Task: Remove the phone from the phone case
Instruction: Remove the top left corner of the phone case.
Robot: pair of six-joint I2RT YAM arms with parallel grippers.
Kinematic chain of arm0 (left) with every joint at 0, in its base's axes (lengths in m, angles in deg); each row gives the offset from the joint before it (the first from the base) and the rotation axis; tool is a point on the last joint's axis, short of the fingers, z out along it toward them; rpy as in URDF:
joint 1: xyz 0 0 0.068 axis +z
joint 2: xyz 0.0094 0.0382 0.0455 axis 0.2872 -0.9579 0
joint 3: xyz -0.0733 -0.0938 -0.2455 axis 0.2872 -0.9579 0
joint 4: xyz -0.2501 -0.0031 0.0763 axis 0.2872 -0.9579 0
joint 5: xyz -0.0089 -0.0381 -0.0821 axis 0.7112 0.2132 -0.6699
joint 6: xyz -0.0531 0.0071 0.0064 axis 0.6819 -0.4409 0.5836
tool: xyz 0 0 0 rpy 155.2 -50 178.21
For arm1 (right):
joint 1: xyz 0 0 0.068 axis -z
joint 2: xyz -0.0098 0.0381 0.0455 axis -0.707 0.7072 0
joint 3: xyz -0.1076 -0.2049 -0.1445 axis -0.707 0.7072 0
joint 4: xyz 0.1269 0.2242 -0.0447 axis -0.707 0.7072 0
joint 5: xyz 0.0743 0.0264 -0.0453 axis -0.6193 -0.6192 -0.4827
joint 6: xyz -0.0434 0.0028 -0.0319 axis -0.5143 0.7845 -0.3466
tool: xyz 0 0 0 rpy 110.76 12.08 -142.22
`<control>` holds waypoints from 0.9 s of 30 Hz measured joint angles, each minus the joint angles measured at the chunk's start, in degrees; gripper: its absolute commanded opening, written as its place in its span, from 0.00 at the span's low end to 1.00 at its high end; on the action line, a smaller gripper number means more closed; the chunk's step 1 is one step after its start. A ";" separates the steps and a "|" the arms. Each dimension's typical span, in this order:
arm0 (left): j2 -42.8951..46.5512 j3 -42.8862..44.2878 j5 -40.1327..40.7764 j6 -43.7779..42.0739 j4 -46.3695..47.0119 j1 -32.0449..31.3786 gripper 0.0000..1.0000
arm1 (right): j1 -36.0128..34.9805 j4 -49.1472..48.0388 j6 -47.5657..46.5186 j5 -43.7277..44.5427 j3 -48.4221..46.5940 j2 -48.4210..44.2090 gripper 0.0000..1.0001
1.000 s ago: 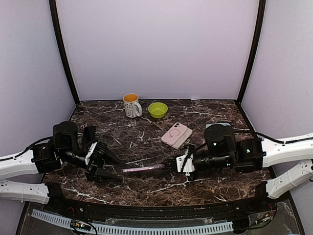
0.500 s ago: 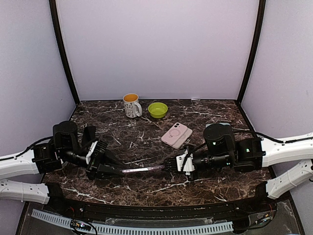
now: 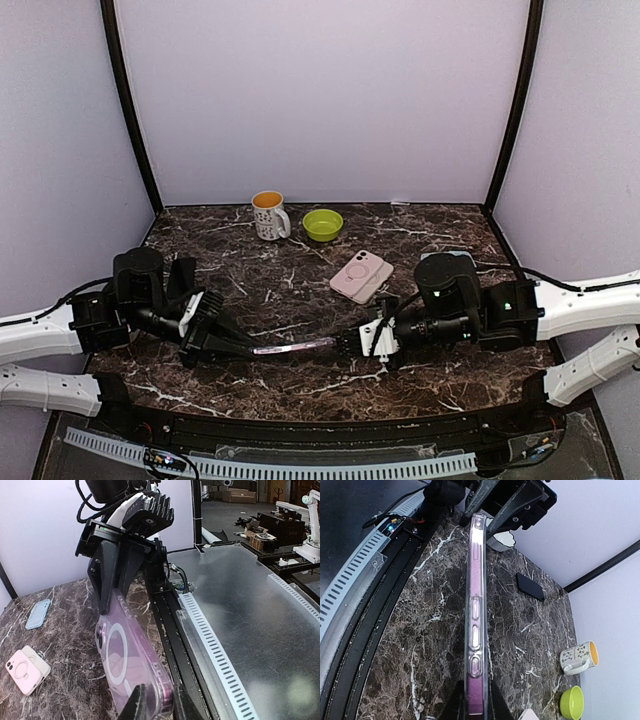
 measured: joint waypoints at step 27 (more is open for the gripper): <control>-3.04 1.18 -3.65 -3.10 -3.65 0.02 0.19 | -3.82 -0.83 -15.23 8.15 0.76 -0.63 0.00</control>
